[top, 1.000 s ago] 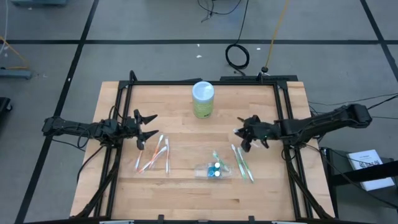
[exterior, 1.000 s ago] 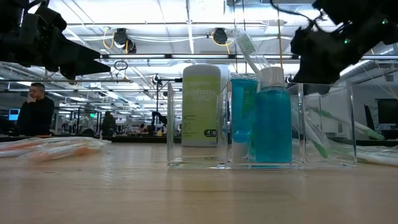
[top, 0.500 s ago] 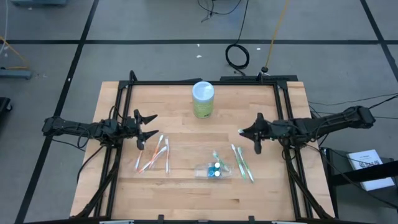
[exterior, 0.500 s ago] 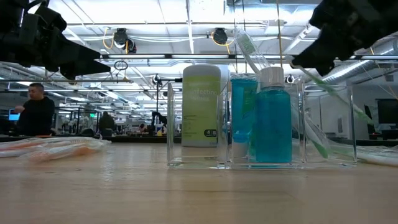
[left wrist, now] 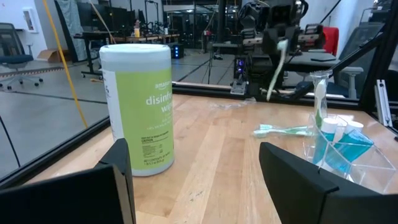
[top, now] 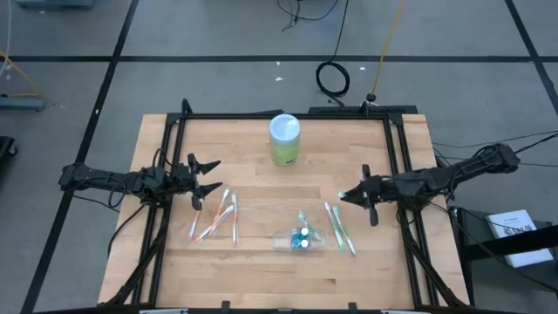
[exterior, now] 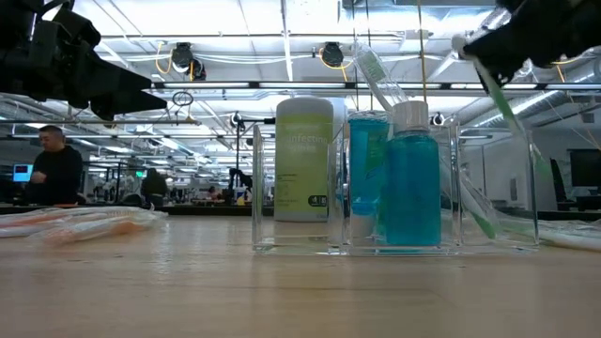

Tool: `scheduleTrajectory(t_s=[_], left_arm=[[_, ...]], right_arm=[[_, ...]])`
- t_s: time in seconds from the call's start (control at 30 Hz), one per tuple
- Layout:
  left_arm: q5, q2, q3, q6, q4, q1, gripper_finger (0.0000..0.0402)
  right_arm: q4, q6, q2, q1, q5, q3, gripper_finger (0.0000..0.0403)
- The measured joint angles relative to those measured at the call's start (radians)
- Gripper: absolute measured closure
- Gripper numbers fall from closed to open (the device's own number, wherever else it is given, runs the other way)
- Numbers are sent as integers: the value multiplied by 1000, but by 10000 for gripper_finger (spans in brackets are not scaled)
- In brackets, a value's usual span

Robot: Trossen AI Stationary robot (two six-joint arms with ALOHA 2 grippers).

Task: Pick & Place toothbrushing station
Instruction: Put the green toothbrush into the right section of the transparent organizer

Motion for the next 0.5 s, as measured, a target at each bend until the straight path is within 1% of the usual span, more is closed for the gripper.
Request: scheduleTrajectory(t_s=[0.07,0.2,0.27,0.33,0.4,0.5], left_arm=[[0,0,0,0,0,0,176],[0,0,0,0,0,0,176],[0,0,0,0,0,0,176],[0,0,0,0,0,0,176],[0,0,0,0,0,0,176],[0,0,0,0,0,0,176]], right_arm=[[107,-32,1,16,-36,-20,382],[364,-108,4,41,-138,-105,381],[491,-125,4,44,-170,-145,381],[594,-122,4,44,-176,-176,382],[639,-107,5,43,-187,-197,382],[655,-63,15,44,-197,-208,382]])
